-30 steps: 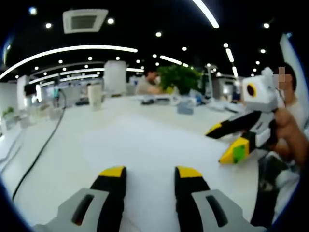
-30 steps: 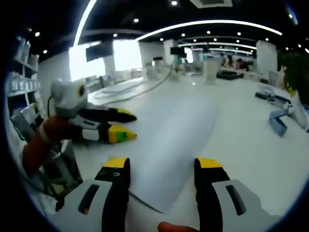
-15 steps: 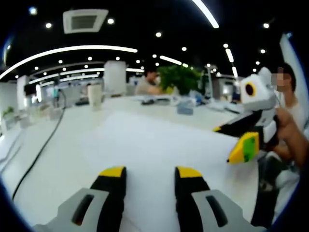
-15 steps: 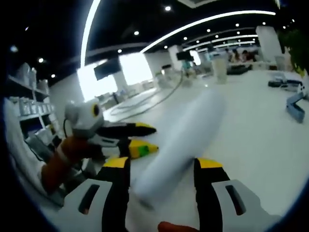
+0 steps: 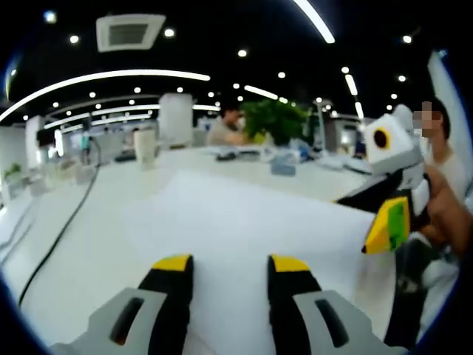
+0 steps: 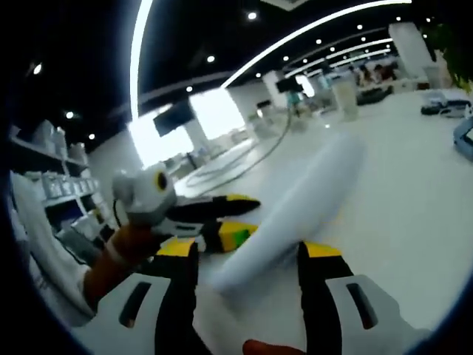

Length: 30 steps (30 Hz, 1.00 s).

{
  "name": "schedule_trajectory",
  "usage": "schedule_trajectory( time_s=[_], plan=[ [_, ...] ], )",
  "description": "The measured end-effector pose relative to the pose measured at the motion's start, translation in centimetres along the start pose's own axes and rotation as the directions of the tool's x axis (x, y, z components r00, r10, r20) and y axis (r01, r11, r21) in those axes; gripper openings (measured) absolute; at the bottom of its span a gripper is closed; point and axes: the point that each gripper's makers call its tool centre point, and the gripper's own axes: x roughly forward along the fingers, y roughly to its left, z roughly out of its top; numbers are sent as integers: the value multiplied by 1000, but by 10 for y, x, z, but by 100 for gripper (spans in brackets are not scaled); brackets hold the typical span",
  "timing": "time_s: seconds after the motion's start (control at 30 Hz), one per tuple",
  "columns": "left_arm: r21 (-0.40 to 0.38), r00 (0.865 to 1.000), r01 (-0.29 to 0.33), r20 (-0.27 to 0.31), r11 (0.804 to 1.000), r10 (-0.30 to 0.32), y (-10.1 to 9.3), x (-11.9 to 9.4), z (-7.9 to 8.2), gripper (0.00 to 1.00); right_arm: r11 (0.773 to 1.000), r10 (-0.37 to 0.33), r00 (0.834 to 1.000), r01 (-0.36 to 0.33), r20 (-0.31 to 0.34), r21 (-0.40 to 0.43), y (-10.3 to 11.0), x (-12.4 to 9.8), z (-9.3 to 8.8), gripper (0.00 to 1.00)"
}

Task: Pick up the paper insert the paper into the punch align the paper edges press the punch to punch holes

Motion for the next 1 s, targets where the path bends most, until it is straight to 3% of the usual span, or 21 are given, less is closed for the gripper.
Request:
schedule_trajectory(
  time_s=[0.2,0.3,0.4,0.6,0.8,1.0],
  plan=[
    [0,1000,0,1,1000,0,0,0,0,41,1000,-2,1000,2,-8,21,-5,1,-2,56],
    [0,1000,-1,1,1000,1,0,0,0,41,998,-45,999,44,25,45,-18,-9,6,57],
    [1,1000,-3,1,1000,3,1,0,0,41,997,-34,998,30,49,77,-19,-12,12,56],
    [1,1000,-4,2,1000,4,1,1,0,41,972,129,989,-140,73,188,12,5,12,56],
    [2,1000,-4,3,1000,4,1,1,0,41,982,74,995,-83,60,171,-3,0,9,56],
    [2,1000,-4,3,1000,4,1,1,0,41,980,22,995,-41,98,192,-21,-15,17,55]
  ],
)
